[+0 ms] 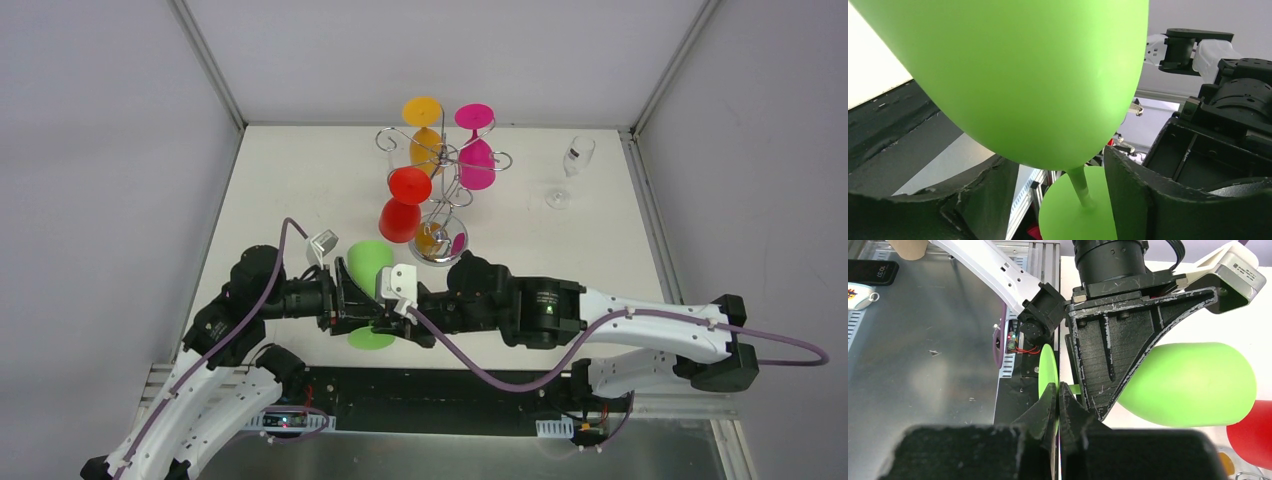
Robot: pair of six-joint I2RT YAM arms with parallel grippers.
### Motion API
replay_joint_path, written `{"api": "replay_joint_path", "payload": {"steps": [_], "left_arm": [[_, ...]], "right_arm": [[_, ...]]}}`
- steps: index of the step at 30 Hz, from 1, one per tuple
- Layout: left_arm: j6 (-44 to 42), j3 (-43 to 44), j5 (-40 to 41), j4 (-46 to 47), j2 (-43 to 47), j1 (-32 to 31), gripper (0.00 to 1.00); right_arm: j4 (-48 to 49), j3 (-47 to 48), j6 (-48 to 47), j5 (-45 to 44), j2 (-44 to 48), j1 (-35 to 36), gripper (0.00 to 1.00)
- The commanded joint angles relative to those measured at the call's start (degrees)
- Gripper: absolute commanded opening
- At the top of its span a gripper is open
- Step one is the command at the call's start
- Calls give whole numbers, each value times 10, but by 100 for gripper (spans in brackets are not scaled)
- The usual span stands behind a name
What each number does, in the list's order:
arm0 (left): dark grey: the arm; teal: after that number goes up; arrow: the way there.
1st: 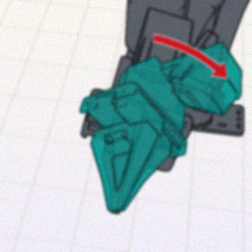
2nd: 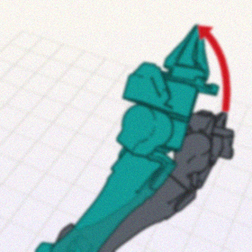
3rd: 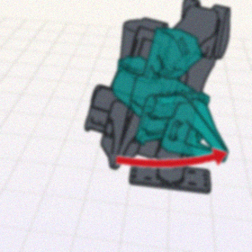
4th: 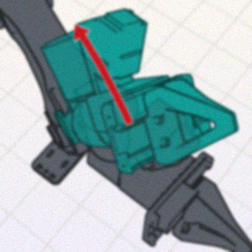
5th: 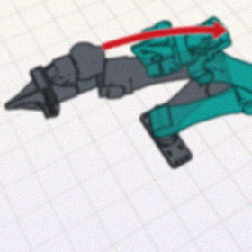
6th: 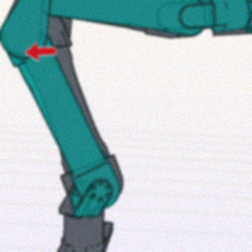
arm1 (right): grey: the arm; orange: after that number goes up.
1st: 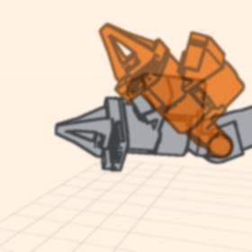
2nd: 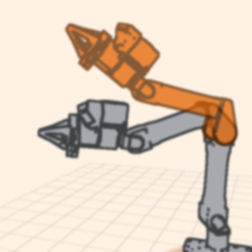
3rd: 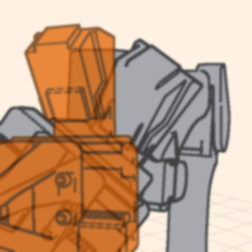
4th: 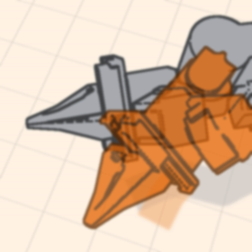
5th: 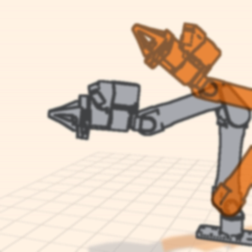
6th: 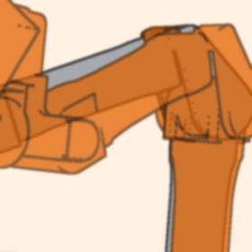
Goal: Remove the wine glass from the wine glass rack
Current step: Place the wine glass at the center of the board.
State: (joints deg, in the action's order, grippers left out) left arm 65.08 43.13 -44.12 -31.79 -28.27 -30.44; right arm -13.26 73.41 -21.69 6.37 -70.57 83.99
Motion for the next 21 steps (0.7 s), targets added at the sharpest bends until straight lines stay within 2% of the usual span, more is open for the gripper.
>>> {"api": "replay_joint_path", "payload": {"steps": [1,4,6,13,17,18,21], "left_arm": [[1,-3,-17,33,1,-5,59],[1,-2,-20,40,0,-4,46],[2,-4,-21,42,0,-4,31],[1,-7,-25,44,1,-4,0],[-6,-8,-34,46,-3,-4,0],[-9,-8,-35,46,-2,-4,0],[-16,-9,-42,46,-1,-4,0]], "right_arm": [[34,26,-17,-24,3,8,0],[34,27,-21,-36,1,11,0],[34,26,-24,-43,1,13,0],[33,23,-25,-55,1,14,0],[26,23,-14,-59,2,15,0],[24,24,-9,-59,4,14,3],[17,21,5,-59,16,14,19]]}}
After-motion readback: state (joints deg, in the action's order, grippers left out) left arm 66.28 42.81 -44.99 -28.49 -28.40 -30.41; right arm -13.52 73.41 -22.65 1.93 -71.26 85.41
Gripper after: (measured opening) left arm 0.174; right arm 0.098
